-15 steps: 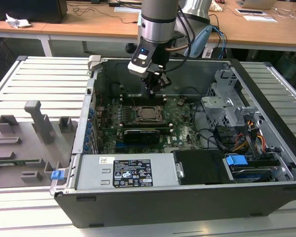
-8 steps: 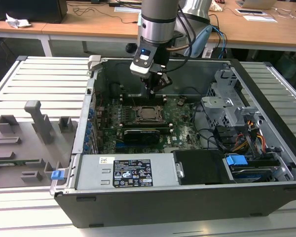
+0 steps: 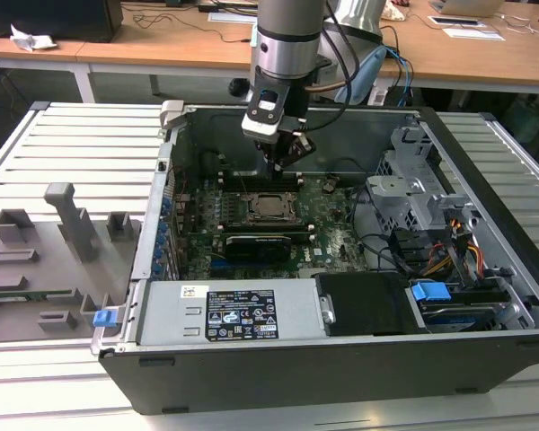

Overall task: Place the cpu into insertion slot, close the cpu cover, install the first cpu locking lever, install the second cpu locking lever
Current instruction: 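Install the first cpu locking lever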

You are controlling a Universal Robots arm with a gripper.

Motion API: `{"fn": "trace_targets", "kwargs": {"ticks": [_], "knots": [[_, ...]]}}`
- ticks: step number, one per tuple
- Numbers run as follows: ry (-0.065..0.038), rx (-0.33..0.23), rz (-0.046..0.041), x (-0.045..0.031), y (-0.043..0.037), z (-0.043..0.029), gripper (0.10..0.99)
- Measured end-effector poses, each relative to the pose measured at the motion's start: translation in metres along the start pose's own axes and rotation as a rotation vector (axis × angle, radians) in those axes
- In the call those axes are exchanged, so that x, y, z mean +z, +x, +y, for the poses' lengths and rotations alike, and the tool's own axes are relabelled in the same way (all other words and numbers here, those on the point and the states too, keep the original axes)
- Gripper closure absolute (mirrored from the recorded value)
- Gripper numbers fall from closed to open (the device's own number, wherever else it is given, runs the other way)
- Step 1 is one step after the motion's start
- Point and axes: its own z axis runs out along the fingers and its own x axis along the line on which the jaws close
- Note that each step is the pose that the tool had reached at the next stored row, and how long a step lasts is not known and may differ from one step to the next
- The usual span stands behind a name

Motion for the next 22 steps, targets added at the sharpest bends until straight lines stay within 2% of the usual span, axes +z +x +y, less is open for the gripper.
{"fn": "trace_targets", "kwargs": {"ticks": [13,22], "knots": [[-0.001,-0.111,-0.0007,0.0,0.0,0.0,0.98],[-0.002,-0.168,-0.0011,0.0,0.0,0.0,0.98]]}}
